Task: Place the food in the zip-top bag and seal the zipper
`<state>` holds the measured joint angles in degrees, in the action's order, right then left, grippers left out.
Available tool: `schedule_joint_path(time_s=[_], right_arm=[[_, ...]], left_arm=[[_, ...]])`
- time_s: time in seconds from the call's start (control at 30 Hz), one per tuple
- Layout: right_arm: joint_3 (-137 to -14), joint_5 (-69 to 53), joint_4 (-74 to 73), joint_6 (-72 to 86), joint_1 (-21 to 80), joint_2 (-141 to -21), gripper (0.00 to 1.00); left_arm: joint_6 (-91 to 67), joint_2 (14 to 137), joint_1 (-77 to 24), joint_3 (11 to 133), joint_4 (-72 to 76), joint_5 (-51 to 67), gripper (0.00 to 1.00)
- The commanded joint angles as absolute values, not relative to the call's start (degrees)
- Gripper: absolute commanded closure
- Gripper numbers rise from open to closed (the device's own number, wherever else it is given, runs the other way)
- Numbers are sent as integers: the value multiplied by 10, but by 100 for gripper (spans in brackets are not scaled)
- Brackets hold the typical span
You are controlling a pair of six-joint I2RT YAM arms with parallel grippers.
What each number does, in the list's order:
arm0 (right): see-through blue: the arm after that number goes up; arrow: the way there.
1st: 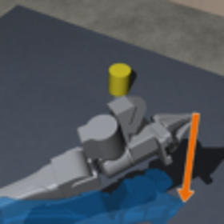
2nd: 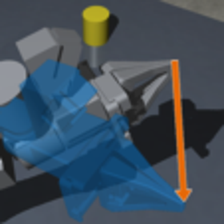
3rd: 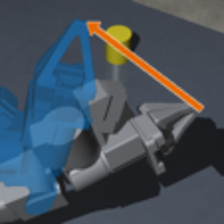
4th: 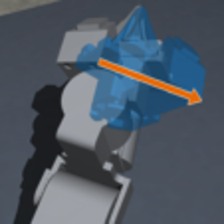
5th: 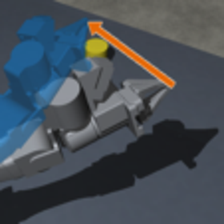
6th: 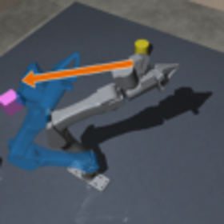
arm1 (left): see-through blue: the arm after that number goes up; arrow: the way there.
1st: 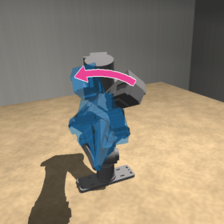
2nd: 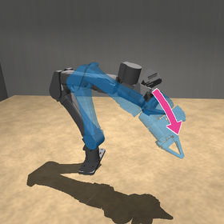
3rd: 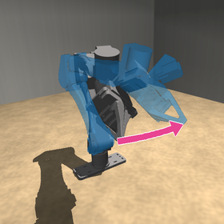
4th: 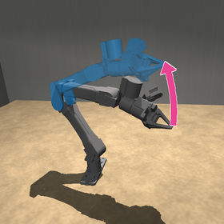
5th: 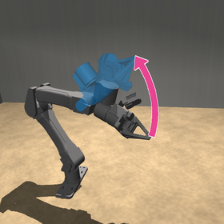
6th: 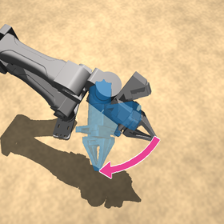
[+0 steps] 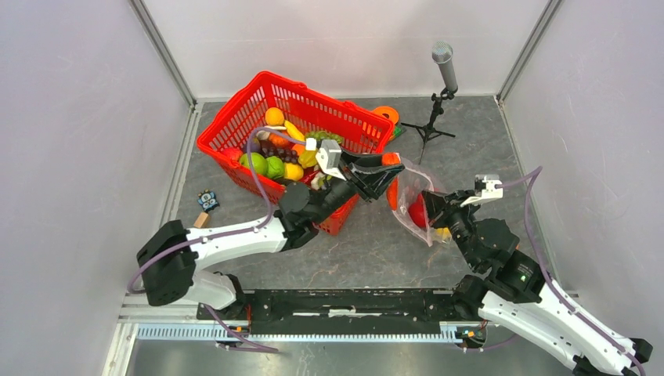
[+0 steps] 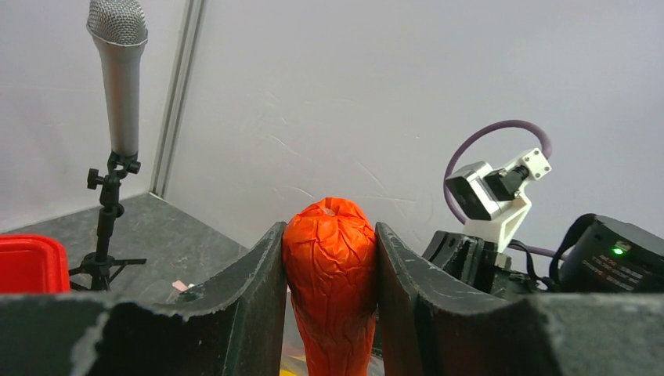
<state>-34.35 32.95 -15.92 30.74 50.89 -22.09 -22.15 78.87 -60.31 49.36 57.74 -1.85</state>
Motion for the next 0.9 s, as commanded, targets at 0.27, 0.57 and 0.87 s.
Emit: schedule_joint_path(time_s=[0.27, 0.57, 0.87], right_arm=[[-371, 310, -123, 305, 511, -251, 94], [-364, 313, -118, 308, 511, -234, 94], [-373, 345, -138, 306, 511, -238, 94]], left_arm=[[-148, 895, -651, 533, 711, -183, 76], [-124, 930, -671, 539, 706, -223, 71], [-167, 928, -674, 515, 647, -209, 60]])
